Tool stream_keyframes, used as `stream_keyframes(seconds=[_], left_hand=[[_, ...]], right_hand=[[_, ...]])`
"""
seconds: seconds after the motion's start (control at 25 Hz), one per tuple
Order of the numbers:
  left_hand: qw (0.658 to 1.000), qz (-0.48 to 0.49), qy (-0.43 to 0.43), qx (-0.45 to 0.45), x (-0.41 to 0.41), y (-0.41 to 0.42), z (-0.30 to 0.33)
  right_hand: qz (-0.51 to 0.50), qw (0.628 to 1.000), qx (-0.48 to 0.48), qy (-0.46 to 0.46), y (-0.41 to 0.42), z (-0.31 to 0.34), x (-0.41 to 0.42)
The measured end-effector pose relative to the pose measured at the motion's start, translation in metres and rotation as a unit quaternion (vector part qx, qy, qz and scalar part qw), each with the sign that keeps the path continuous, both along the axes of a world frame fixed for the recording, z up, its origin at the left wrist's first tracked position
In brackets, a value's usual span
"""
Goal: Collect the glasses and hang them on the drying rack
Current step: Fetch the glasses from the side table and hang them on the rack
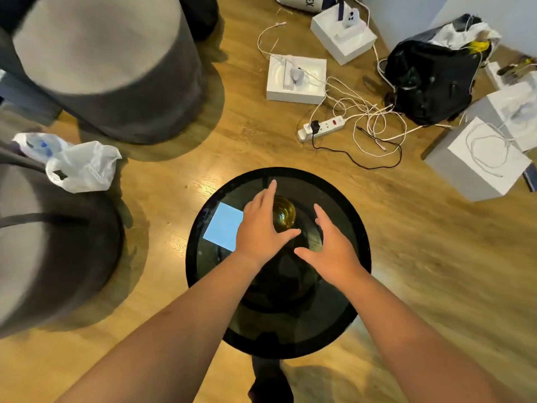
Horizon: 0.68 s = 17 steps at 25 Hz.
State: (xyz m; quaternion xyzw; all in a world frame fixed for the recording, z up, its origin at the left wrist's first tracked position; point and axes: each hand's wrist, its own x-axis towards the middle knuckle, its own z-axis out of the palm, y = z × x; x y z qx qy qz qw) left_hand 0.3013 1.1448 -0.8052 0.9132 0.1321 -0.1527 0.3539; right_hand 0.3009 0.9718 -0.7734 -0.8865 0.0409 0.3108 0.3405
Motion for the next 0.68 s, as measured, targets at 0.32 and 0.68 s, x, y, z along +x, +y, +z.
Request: stream_keyframes(seconds=[0.32,0.68], left_hand=[[1.000,0.016,0.004,0.024,0.009,-0.007,-0.037],[0.998,-0.033,-0.045,-0.012,0.024,-0.020,0.023]], right_hand=[[-0.034,0.999,-0.004,0.028,-0.008,-0.014,0.009],[-0.104,0.991,0.075,0.030,-0.027,0.009,0.014]])
